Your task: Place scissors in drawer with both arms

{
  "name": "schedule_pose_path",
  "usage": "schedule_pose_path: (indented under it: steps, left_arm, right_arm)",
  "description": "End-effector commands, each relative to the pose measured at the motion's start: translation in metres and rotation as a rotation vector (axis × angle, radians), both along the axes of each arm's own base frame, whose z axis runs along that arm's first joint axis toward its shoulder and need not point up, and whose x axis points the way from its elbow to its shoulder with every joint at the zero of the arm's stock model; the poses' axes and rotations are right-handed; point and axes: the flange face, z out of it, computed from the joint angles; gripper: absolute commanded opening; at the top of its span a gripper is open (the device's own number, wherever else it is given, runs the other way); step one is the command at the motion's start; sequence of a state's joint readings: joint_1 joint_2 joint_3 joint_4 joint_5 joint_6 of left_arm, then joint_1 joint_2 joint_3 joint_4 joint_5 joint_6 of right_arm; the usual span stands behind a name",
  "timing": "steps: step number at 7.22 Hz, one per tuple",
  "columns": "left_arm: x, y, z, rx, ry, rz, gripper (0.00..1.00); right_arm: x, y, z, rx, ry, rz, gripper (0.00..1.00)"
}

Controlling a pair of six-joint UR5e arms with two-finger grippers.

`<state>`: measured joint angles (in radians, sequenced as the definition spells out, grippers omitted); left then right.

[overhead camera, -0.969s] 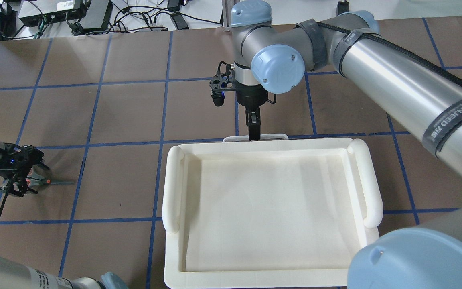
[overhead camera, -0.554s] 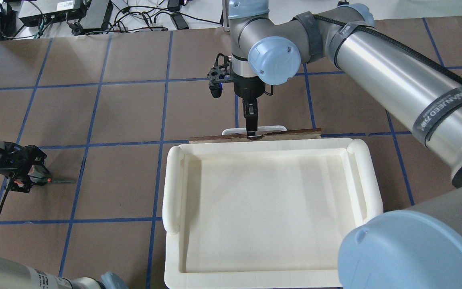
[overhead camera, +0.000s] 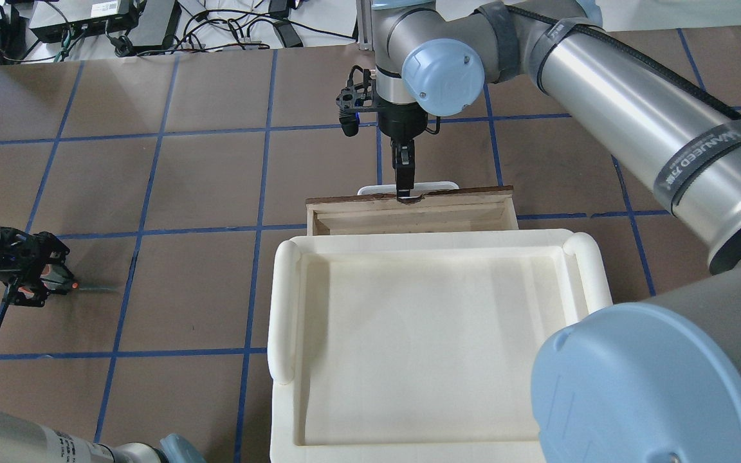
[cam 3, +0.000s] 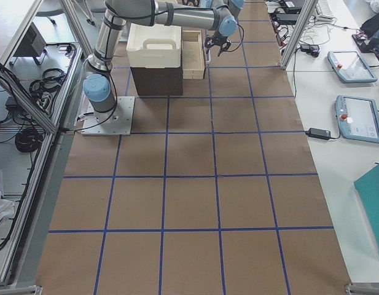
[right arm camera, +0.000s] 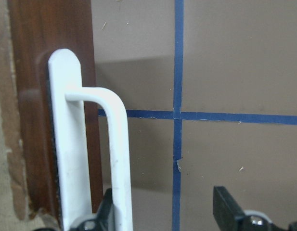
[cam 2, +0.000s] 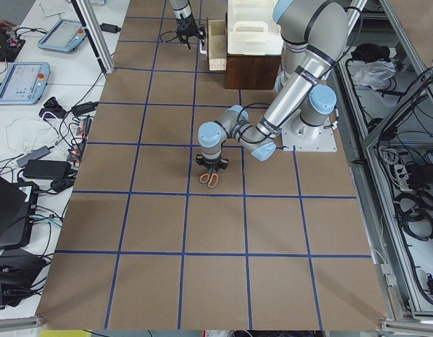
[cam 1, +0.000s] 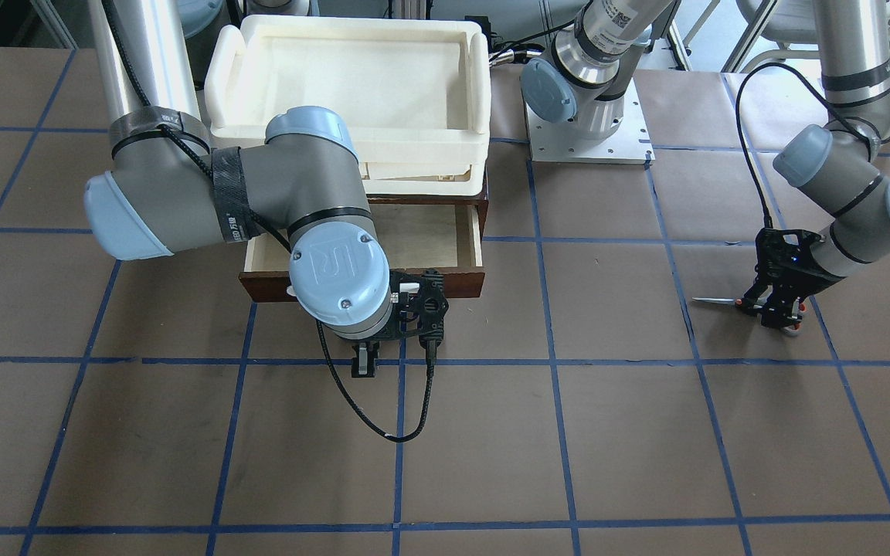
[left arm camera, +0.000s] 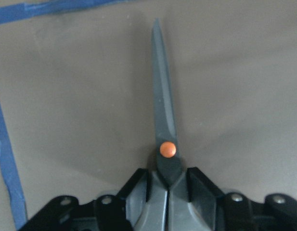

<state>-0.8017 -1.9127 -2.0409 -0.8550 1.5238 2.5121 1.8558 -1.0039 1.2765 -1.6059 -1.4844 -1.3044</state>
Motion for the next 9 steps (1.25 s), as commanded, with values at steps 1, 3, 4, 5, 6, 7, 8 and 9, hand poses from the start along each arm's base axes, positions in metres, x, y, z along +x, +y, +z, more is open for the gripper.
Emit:
schedule_pose_path:
  steps: [1, 3, 4, 5, 6, 7, 8, 9]
  left_arm:
    - [0.008, -0.008, 0.02, -0.03, -0.036, 0.011, 0.08]
    - [0.019, -0.021, 0.042, -0.038, -0.043, 0.023, 0.04]
    - [0.023, -0.026, 0.053, -0.032, -0.037, 0.044, 0.04]
    - [0.026, -0.036, 0.071, -0.048, -0.054, 0.045, 0.03]
    - [0.027, -0.045, 0.088, -0.041, -0.049, 0.058, 0.03]
    - [0.022, -0.059, 0.113, -0.049, -0.063, 0.058, 0.02]
    - [0.006, -0.075, 0.138, -0.045, -0.073, 0.044, 0.01]
    - [-0.004, -0.084, 0.16, -0.037, -0.073, 0.063, 0.01]
  right_arm:
    - [-0.006, -0.011, 0.004, -0.012, -0.007, -0.009, 0.73]
    - [-0.005, -0.016, 0.005, -0.021, -0.011, -0.01, 0.73]
    - [-0.006, -0.022, 0.0, -0.034, -0.016, -0.017, 0.73]
    - [-0.008, -0.026, 0.002, -0.047, -0.024, -0.025, 0.74]
    - [-0.009, -0.028, 0.003, -0.052, -0.025, -0.028, 0.76]
    - [-0.014, -0.034, 0.008, -0.063, -0.031, -0.035, 0.76]
    - [-0.018, -0.037, 0.009, -0.066, -0.032, -0.04, 0.77]
    - [-0.02, -0.043, 0.007, -0.068, -0.033, -0.044, 0.76]
